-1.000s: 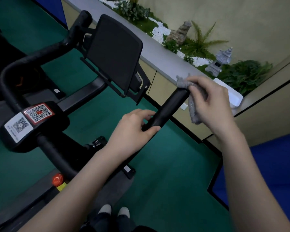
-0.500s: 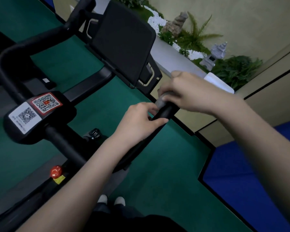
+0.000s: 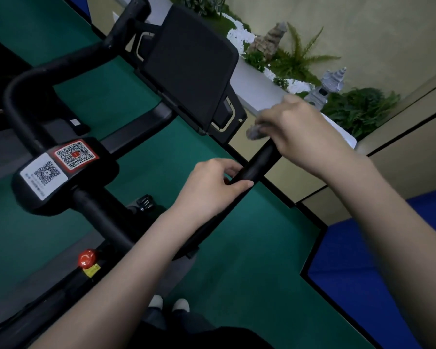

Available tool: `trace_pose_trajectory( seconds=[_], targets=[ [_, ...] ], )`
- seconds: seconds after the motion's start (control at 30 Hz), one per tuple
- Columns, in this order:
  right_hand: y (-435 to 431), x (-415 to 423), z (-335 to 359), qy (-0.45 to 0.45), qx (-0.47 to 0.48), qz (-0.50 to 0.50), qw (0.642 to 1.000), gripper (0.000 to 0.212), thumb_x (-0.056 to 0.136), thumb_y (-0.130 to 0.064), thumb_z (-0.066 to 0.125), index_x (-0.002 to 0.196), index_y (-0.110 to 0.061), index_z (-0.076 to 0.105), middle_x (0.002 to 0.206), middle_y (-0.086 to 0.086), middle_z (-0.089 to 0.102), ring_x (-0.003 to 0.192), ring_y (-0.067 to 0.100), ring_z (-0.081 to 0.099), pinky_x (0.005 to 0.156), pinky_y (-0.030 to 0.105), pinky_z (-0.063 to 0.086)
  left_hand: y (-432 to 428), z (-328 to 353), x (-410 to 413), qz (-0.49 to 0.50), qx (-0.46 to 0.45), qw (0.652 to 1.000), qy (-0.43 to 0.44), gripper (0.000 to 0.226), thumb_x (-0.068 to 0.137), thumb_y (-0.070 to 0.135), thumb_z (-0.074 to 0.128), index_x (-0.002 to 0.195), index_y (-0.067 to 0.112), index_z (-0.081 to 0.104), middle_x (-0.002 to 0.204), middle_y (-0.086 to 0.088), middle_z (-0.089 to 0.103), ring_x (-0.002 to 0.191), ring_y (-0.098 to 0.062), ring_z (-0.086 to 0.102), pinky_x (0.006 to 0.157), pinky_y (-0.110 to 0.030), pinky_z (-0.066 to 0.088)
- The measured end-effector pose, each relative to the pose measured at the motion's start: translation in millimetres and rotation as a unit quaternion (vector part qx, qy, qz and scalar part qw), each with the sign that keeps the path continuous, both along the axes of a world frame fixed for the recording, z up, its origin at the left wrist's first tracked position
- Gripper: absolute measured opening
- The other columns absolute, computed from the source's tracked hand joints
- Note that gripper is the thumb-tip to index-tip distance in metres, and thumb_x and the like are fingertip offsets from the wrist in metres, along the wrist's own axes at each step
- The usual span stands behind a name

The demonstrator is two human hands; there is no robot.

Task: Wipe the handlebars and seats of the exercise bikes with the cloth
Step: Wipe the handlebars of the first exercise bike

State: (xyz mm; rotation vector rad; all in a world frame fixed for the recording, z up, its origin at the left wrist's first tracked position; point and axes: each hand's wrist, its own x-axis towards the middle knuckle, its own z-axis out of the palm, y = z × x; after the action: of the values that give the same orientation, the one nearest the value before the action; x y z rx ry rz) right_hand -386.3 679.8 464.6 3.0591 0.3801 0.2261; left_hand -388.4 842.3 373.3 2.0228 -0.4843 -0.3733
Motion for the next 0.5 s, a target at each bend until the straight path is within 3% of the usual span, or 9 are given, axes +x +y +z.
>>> trace_pose_trajectory(
  seconds=[0.13, 0.2, 0.33, 0.5],
  targets=[
    [-14.7, -7.6, -1.6, -0.119, 0.123, -0.096, 0.98, 0.019, 0.095, -0.015, 0.051, 0.1, -0.01, 0.069, 0.093, 0.007, 0.069, 0.089, 0.021, 0.049, 0.07, 0.023, 0.03, -0.3, 2.3, -4.1, -0.008, 0.013, 0.999, -0.031, 0.041, 0.084, 0.04, 0.069, 0.123, 0.03, 0.06, 0.09, 0.021, 0.055, 0.096, -0.008, 0.058, 0.083, -0.02, 0.041],
    [-19.7, -15.2, -7.6, -0.163, 0.234, -0.16, 0.945, 0.019, 0.094, -0.016, 0.052, 0.103, -0.01, 0.068, 0.093, 0.001, 0.068, 0.092, 0.015, 0.056, 0.074, 0.018, 0.034, -0.3, 2.8, -5.9, -0.011, 0.023, 0.998, -0.051, 0.041, 0.085, 0.04, 0.067, 0.124, 0.031, 0.06, 0.093, 0.017, 0.057, 0.097, -0.01, 0.059, 0.084, -0.022, 0.043],
    [-23.5, -30.6, -30.6, -0.198, 0.381, -0.249, 0.868, 0.015, 0.094, -0.015, 0.054, 0.099, -0.011, 0.067, 0.083, -0.015, 0.059, 0.079, -0.004, 0.05, 0.069, 0.003, 0.034, -0.4, 4.3, -5.8, -0.016, 0.038, 0.997, -0.061, 0.037, 0.085, 0.04, 0.066, 0.121, 0.032, 0.062, 0.102, 0.011, 0.063, 0.095, -0.008, 0.059, 0.081, -0.022, 0.044],
    [-21.7, -58.5, -56.9, -0.184, 0.515, -0.277, 0.79, 0.01, 0.095, -0.013, 0.055, 0.093, -0.015, 0.064, 0.08, -0.013, 0.062, 0.077, 0.001, 0.057, 0.074, 0.018, 0.045, 1.8, 9.3, -5.5, -0.039, 0.065, 0.992, -0.1, 0.039, 0.087, 0.041, 0.063, 0.123, 0.026, 0.061, 0.102, 0.012, 0.061, 0.092, -0.009, 0.059, 0.081, -0.026, 0.048]
  ],
)
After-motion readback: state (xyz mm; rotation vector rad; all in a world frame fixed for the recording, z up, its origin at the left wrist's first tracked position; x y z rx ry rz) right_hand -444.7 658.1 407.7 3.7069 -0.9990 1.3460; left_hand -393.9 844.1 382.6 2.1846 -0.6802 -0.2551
